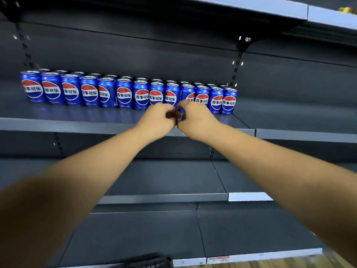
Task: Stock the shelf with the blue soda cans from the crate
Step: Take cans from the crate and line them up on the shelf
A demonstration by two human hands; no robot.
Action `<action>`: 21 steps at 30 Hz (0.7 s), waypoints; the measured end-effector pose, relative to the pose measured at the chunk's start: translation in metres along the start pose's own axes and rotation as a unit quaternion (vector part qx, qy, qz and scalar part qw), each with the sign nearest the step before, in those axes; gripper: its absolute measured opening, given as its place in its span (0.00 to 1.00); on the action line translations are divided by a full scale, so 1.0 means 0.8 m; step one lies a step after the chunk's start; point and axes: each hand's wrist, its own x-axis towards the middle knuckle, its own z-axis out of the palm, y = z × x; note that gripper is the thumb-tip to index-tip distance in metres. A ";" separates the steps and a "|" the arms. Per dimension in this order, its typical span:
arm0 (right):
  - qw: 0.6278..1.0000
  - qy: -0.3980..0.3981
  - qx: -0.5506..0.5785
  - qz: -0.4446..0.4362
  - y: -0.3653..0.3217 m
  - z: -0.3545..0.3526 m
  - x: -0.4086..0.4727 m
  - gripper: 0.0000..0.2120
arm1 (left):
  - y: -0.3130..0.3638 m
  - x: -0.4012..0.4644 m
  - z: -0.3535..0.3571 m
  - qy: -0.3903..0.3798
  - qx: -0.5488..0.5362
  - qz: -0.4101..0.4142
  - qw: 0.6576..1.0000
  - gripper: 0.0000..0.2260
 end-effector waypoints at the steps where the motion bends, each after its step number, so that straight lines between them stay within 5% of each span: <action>1: 1.000 -0.002 0.001 -0.007 -0.001 0.001 -0.007 0.16 | 0.001 -0.007 -0.001 0.006 0.010 0.009 1.000 0.09; 10: 1.000 -0.010 0.004 -0.020 0.021 0.007 -0.056 0.12 | 0.026 -0.054 0.021 0.029 0.101 0.035 0.994 0.06; 21: 0.999 -0.020 0.001 -0.041 0.042 0.010 -0.128 0.22 | 0.046 -0.124 0.034 0.000 0.253 0.028 0.967 0.10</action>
